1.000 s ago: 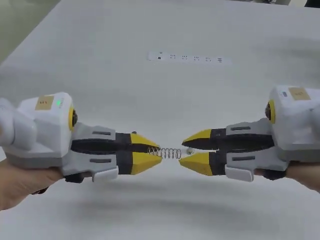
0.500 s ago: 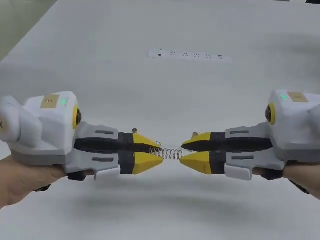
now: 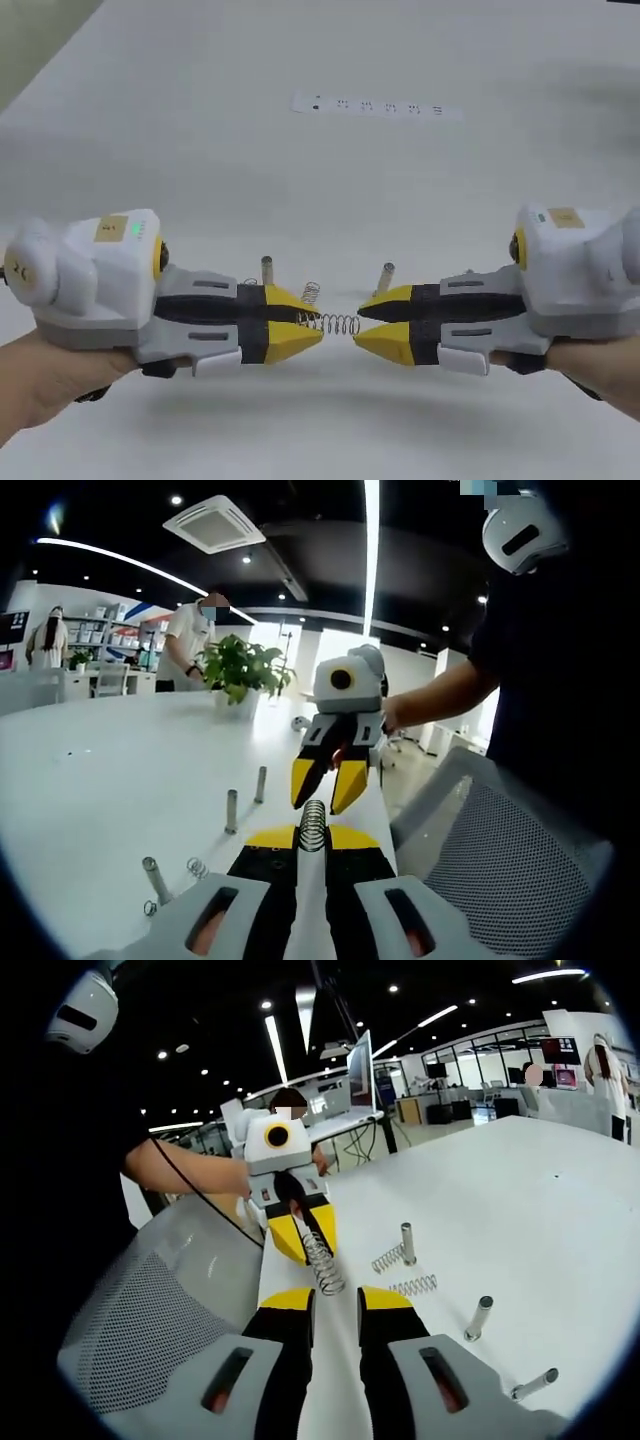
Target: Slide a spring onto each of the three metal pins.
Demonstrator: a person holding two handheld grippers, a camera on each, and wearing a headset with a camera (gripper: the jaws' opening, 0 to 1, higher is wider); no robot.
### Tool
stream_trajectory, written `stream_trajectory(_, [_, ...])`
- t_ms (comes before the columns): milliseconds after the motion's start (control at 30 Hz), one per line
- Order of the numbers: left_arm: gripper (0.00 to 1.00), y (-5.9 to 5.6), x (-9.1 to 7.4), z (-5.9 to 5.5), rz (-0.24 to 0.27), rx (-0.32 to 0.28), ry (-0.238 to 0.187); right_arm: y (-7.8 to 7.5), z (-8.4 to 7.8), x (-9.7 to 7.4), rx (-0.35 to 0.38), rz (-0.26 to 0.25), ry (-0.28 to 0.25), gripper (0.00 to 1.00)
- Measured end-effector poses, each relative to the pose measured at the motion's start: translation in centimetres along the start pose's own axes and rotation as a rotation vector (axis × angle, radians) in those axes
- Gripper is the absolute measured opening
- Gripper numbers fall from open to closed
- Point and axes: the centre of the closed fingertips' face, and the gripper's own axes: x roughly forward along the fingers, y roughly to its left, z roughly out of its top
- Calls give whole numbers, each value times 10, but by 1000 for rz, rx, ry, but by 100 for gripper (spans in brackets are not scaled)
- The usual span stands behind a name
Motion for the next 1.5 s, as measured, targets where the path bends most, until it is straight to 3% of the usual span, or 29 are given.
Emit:
stream_trajectory(333, [1, -2, 0, 9, -4, -6, -27, 2, 0, 2, 18, 19, -6, 14])
stream_trajectory(600, [1, -2, 0, 11, -4, -9, -30, 3, 5, 2, 17, 38, -12, 6])
stream_trajectory(1200, [1, -1, -1, 14, -6, -15, -42, 5, 16, -2, -7, 45, -10, 7])
stream_trajectory(1500, [1, -3, -2, 16, -13, -18, -52, 9, 18, -2, 32, 65, -29, 10])
